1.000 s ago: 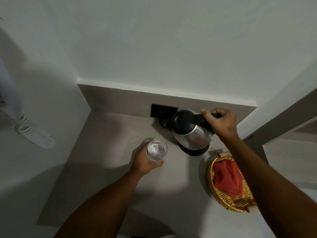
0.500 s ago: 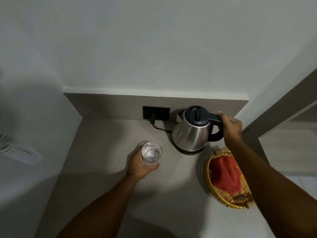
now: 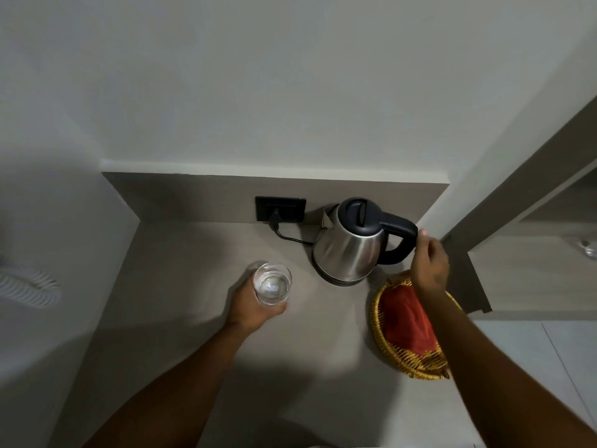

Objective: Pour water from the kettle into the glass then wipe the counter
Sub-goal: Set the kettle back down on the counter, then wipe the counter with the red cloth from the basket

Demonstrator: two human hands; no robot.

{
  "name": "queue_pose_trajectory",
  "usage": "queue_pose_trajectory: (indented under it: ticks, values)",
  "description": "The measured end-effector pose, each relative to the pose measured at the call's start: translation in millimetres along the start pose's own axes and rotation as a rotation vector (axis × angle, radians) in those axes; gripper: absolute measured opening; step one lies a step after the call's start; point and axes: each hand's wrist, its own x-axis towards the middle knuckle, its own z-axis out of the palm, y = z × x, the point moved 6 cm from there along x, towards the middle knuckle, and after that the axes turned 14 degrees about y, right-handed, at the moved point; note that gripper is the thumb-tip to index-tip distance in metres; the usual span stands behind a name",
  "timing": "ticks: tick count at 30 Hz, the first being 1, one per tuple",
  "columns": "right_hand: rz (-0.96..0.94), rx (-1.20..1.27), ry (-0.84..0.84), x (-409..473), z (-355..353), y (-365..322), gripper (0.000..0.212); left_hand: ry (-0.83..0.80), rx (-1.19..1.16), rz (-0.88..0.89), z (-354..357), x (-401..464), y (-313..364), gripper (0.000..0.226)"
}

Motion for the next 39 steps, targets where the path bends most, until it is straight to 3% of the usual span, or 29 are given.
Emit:
queue_pose_trajectory:
  ticks: [4, 8, 12, 19, 23, 26, 31, 35, 37, 39]
  values:
    - [-0.147, -0.318, -0.063, -34, -19, 55, 0.045, -0.077, 0.136, 0.113, -5, 1, -15, 0.103]
    - [-0.282, -0.683, -0.248, -54, -14, 90, 0.062, -0.180, 0.611, 0.278, -9, 0, -43, 0.121]
    - [-0.335, -0.878, -0.295, -61, -8, 101, 0.075, -0.181, 0.745, 0.366, -4, -6, -48, 0.117]
    - [-0.316, -0.892, -0.247, -60, -6, 99, 0.062, -0.204, 0.781, 0.389, -3, -8, -49, 0.111]
    - [-0.206, -0.659, -0.146, -57, -17, 78, 0.065, -0.207, 0.793, 0.378, -2, -8, -53, 0.110]
    - [-0.336, -0.511, -0.028, -78, -15, 42, 0.061, -0.198, 0.787, 0.386, -1, -6, -54, 0.110]
    - [-0.652, -0.566, -0.260, -152, 40, 16, 0.061, -0.161, 0.789, 0.415, 0, -7, -56, 0.110]
    - [-0.690, -0.726, -0.481, -183, 82, 37, 0.068, -0.184, 0.769, 0.390, 1, -7, -57, 0.112]
    - [-0.685, -0.762, -0.510, -188, 87, 53, 0.071, -0.183, 0.716, 0.343, 1, -4, -55, 0.115]
    - [-0.687, -0.747, -0.500, -188, 87, 60, 0.070, -0.168, 0.508, 0.211, -5, 2, -42, 0.115]
